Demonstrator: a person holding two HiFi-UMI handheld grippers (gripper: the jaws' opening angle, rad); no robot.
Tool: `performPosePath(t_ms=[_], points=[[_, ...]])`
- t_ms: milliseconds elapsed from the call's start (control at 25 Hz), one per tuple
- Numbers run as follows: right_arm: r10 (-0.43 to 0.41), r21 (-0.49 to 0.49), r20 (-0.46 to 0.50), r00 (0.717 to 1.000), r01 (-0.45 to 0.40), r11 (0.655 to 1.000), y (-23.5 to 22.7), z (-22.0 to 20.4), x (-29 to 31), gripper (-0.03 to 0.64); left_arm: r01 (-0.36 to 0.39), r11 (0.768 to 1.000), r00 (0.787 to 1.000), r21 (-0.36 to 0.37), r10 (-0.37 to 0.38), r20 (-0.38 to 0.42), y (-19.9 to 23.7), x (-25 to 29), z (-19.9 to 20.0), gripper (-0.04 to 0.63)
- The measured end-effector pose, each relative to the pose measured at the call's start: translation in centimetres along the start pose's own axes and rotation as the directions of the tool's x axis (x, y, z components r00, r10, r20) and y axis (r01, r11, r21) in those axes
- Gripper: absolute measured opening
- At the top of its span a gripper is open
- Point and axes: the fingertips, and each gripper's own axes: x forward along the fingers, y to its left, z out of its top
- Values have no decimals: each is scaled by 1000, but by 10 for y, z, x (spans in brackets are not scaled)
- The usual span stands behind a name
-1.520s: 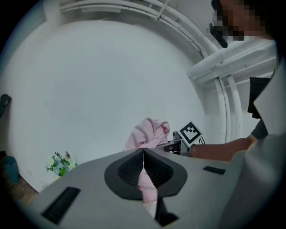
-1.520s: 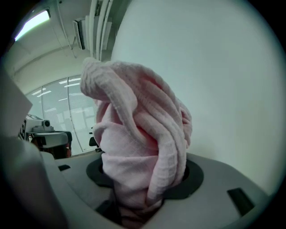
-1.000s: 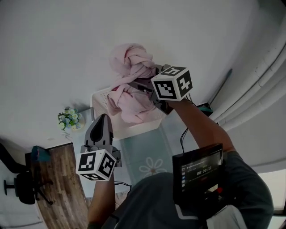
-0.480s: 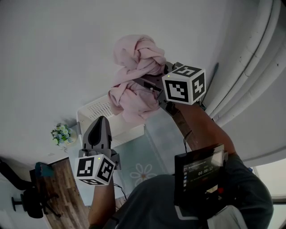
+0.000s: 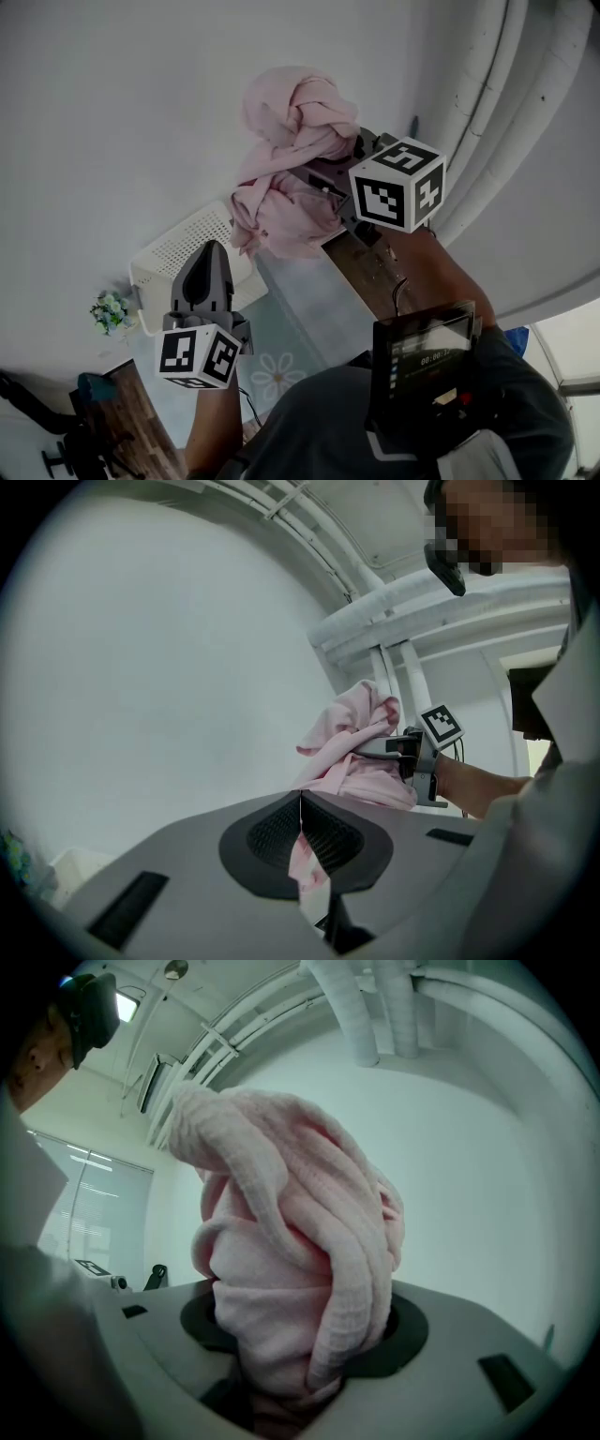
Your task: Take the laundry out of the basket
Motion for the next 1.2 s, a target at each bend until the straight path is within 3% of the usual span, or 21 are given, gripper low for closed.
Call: performPosePath(t_ms=[400, 680, 1200], points=[[-143, -13, 41, 989, 144, 990, -62, 15, -91, 280, 114, 993, 993, 14, -114, -19, -70, 50, -4, 8], [-231, -23, 13, 973, 232, 973, -84, -3, -133, 281, 173, 985, 984, 29, -171, -48, -106, 73, -12, 8], [-290, -2, -1, 957, 290, 957, -84, -50, -151, 282, 135, 989, 989, 66, -130, -75, -100, 78, -26, 8]])
